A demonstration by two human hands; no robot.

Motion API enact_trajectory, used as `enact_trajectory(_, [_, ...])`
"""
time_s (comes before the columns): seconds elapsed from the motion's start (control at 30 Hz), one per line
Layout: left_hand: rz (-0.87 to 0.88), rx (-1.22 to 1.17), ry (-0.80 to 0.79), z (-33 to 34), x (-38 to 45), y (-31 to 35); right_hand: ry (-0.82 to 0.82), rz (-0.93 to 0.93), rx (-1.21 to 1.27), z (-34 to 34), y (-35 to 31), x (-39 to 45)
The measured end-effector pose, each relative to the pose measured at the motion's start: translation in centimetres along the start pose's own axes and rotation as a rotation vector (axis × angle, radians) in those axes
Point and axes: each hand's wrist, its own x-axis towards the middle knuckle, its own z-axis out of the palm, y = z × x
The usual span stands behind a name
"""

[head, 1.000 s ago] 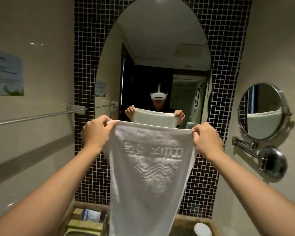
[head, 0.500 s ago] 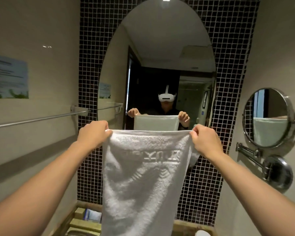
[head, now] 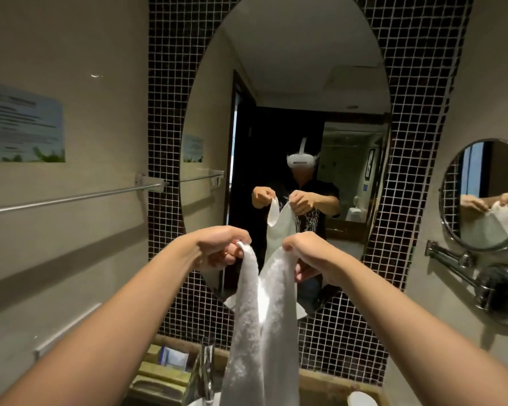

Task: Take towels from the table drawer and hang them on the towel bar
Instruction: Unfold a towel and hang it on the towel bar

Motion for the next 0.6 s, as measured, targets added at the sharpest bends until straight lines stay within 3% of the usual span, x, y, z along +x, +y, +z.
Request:
enact_trajectory(0.17, [0.034, 0.018, 0.059, 2.4, -0.1, 0.9, 0.013, -0.135, 0.066, 1.5, -1.3, 0.1])
enact_trajectory(0.47, [0.076, -0.071, 0.167, 3.3, 1.1, 0.4, 0.335, -0.348, -0.136, 2.2, -0.3, 0.1])
enact_trajectory(0.6, [0.065, -0.11, 0.18, 3.6, 1.4, 0.0, 0.298, -0.39, -0.193, 2.5, 0.5, 0.2])
